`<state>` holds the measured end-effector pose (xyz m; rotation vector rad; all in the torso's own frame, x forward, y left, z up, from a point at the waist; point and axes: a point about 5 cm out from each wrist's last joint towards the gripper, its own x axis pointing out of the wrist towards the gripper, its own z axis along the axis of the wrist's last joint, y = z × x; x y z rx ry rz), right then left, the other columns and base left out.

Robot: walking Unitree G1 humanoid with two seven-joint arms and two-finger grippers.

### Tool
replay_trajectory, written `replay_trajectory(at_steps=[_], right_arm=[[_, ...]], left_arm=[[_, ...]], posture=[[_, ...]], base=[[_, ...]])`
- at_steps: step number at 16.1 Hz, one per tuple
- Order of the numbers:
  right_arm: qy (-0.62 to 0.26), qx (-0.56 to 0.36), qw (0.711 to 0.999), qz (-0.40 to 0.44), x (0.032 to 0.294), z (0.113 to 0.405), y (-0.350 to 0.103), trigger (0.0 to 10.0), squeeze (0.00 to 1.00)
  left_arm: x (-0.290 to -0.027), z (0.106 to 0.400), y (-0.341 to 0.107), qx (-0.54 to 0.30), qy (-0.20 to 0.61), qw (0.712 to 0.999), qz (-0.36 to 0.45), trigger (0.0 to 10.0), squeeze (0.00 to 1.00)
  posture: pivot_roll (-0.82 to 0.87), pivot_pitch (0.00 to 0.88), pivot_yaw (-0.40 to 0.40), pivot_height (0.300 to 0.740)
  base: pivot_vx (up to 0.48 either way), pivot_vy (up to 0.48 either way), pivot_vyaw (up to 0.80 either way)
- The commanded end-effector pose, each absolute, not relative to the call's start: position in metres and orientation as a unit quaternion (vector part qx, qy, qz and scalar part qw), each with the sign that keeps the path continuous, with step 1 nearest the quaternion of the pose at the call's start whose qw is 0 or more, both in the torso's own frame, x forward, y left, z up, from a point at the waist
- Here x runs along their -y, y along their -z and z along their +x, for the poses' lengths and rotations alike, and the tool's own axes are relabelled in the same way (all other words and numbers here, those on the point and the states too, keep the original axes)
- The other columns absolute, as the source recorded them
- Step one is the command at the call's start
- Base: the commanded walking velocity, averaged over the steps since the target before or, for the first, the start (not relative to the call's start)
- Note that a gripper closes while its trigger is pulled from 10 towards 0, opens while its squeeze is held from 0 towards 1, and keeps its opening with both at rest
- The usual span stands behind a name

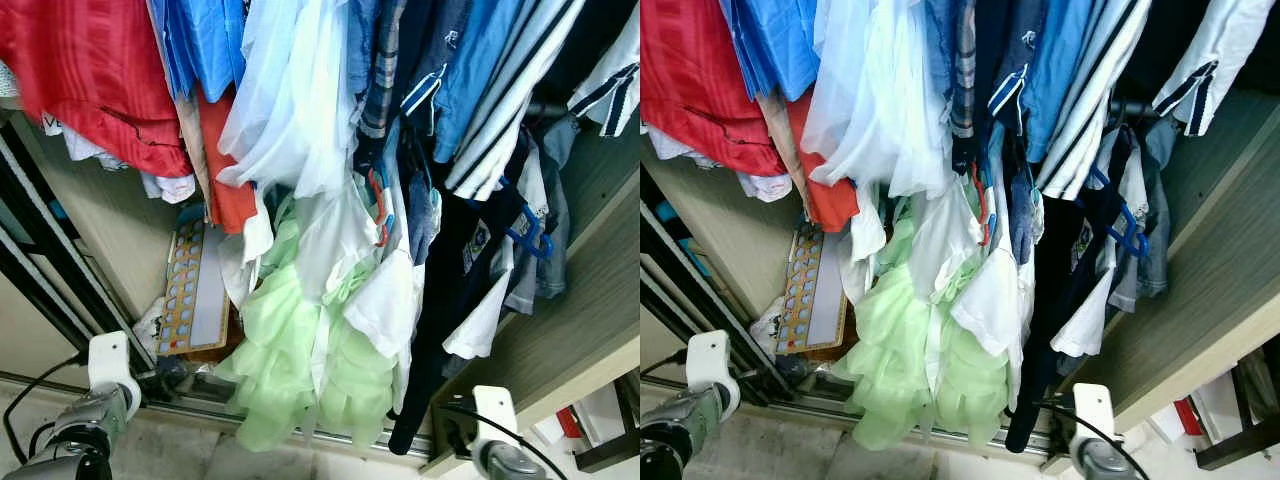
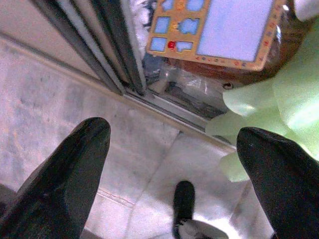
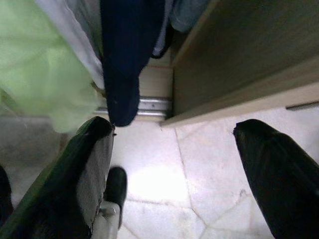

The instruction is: Clean up the room

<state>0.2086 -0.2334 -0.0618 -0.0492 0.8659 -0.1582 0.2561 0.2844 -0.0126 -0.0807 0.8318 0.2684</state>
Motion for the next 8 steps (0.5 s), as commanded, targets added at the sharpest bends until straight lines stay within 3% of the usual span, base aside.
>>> replay_trajectory(at_steps=[1,2,3,5,8], right_arm=[[0.087,-0.345,0.934,-0.019,0.239,0.248,0.033,10.0,0.0],[0.07,-0.302,0.95,-0.037,0.233,0.282,0.007,10.0,0.0],[0.062,-0.286,0.955,-0.044,0.23,0.296,-0.005,10.0,0.0],[0.053,-0.255,0.965,-0.04,0.229,0.316,-0.026,10.0,0.0],[0.043,-0.236,0.969,-0.062,0.226,0.322,-0.034,10.0,0.0]], left_arm=[[-0.283,0.26,0.009,-0.402,-0.101,0.91,-0.016,10.0,0.0],[-0.278,0.242,0.027,-0.418,-0.095,0.903,0.03,10.0,0.0],[-0.275,0.236,0.031,-0.413,-0.086,0.906,0.031,10.0,0.0],[-0.275,0.267,0.004,-0.343,-0.057,0.938,0.011,10.0,0.0],[-0.264,0.286,-0.013,-0.289,0.006,0.956,0.041,10.0,0.0]], posture=[[0.03,0.017,-0.035,0.74],[0.02,0.02,-0.032,0.74],[0.02,0.021,-0.031,0.74],[0.02,0.029,-0.037,0.74],[0.01,0.048,-0.043,0.74]], base=[[0.0,0.0,0.0],[0.0,0.0,0.0],[0.0,0.0,0.0],[0.0,0.0,0.0],[0.0,0.0,0.0]])
